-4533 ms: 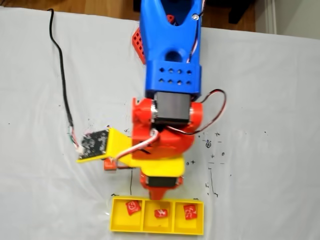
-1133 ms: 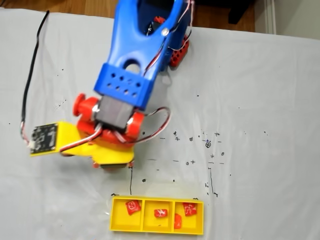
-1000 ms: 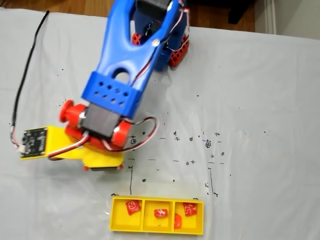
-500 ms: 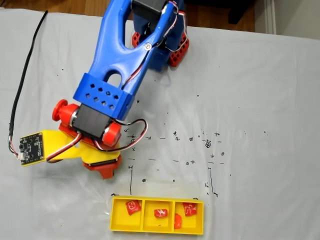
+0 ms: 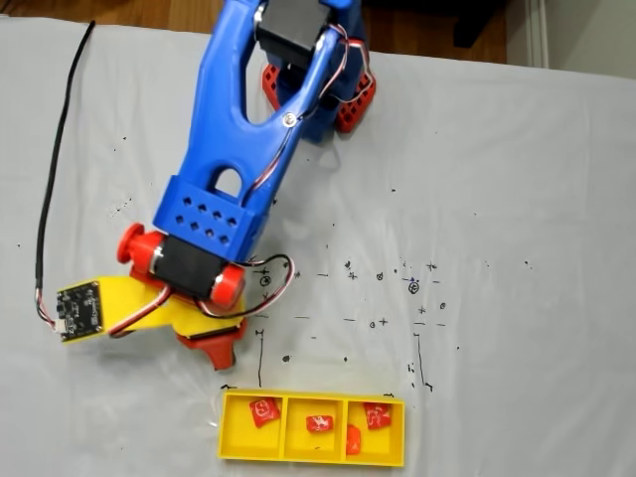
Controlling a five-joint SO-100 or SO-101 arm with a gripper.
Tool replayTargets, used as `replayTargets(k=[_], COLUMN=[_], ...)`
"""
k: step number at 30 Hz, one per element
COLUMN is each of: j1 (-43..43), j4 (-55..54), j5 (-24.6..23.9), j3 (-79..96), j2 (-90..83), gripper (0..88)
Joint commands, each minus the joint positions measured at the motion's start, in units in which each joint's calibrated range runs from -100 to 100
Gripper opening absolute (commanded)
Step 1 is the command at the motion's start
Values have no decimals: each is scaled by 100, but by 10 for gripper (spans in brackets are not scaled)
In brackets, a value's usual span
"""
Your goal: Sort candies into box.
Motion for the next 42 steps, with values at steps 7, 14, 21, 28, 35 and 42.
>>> replayTargets(k=[7, 14, 21, 28, 35, 42], j1=[-14, 4, 13, 4, -5, -32], j4=[-123, -189, -238, -271, -352, -385], j5=[24, 54, 34, 20, -44, -147], j3=[-139, -130, -267, -312, -230, -194], j2=[206, 358, 562, 655, 630, 299], gripper=[307, 297, 281, 209, 58, 44])
